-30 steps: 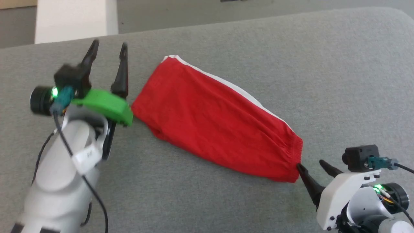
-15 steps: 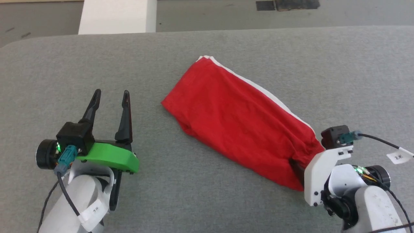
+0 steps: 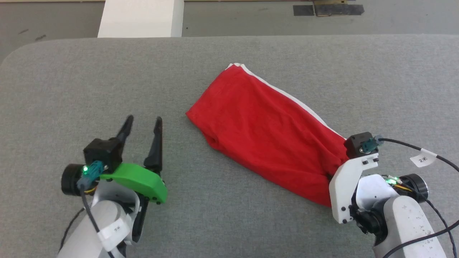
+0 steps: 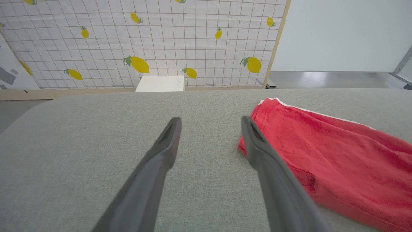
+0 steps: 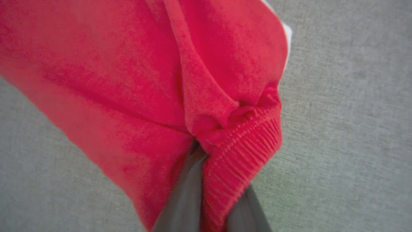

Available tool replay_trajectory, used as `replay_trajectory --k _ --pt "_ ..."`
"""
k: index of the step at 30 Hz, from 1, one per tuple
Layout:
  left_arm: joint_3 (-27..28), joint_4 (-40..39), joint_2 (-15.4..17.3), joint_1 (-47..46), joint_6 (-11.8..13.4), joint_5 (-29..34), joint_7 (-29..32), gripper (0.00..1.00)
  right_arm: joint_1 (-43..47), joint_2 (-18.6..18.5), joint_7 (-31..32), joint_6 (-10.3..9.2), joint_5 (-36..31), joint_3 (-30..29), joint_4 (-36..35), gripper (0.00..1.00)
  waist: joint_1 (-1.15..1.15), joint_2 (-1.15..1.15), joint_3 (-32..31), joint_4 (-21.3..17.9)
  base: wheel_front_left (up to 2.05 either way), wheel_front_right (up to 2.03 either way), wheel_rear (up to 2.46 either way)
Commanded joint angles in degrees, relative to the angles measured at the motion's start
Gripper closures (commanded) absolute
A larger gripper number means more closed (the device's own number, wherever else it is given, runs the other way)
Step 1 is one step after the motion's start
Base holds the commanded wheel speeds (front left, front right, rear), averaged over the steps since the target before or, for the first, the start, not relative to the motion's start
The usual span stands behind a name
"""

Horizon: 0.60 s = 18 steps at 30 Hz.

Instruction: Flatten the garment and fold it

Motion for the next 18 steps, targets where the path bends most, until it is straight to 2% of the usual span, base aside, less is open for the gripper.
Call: replay_trajectory --k 1,5,12,18 --pt "-0.36 0.65 -0.31 -0.44 -0.57 -0.75 1.26 0.00 1.37 -0.07 0.58 -0.08 -0.29 -0.12 0.97 1.00 0.00 0.00 -0.21 -0.56 0.00 0.00 0.00" --pt "-1.53 3.65 -1.44 -4.69 -1.05 -3.16 9.21 0.00 0.87 -0.07 -0.23 -0.08 0.90 -0.52 -0.46 1.00 0.00 0.00 -0.13 -1.47 0.00 0.00 0.00" --pt "-6.40 14.02 -3.52 -18.28 -2.21 -5.40 30.71 0.00 -0.26 -0.07 -0.85 -0.08 3.33 2.02 -2.35 1.00 0.00 0.00 1.78 -3.62 0.00 0.00 0.00" --pt "-9.85 22.33 -3.65 -25.19 -4.83 -4.83 39.83 0.00 -1.32 -0.07 -1.43 -0.08 4.86 4.04 -3.35 1.00 0.00 0.00 4.25 -6.15 0.00 0.00 0.00"
